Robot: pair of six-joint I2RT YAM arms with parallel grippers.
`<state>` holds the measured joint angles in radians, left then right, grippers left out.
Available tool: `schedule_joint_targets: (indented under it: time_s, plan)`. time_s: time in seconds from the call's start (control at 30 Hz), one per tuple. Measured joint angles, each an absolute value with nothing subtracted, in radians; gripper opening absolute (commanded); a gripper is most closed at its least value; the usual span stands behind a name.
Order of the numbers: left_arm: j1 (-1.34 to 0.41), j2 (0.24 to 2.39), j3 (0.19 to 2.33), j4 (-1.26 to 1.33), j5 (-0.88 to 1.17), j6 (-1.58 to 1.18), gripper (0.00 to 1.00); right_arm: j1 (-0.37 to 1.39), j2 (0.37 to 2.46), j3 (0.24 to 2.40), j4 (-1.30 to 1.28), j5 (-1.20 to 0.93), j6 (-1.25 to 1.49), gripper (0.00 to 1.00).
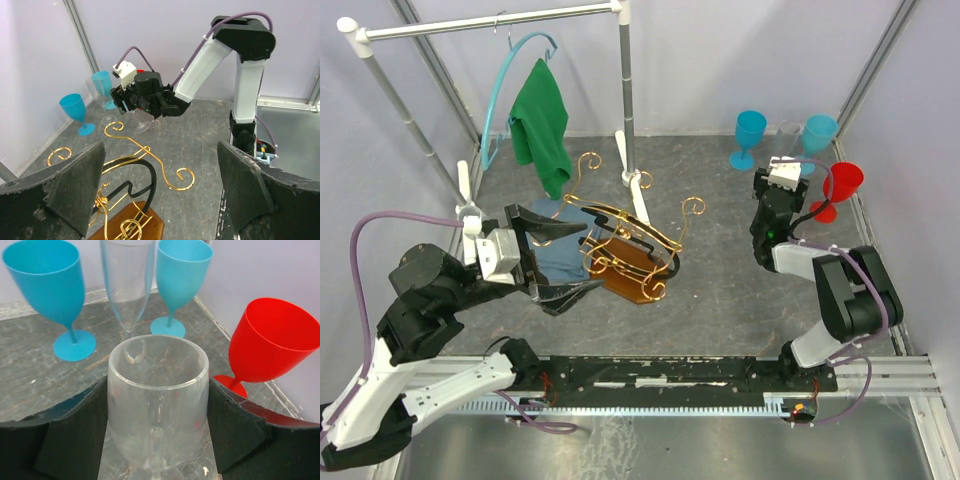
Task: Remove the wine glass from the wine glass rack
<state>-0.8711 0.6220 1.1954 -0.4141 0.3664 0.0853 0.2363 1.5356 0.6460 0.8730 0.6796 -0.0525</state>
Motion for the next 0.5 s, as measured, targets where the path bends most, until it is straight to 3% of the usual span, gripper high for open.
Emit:
schedule_joint_targets:
  time_s: [0.33,0.5]
  plan:
    - [-0.871,0.639,1.217,-0.422,0.361,0.048,0.99,0.236,1.734,0.634,1.234,0.775,-0.134,0.48]
    - [-0.871,0.654,1.237,-0.422,0.360,0.042,0.99,0.236,1.769,0.630,1.297,0.789,-0.155,0.55]
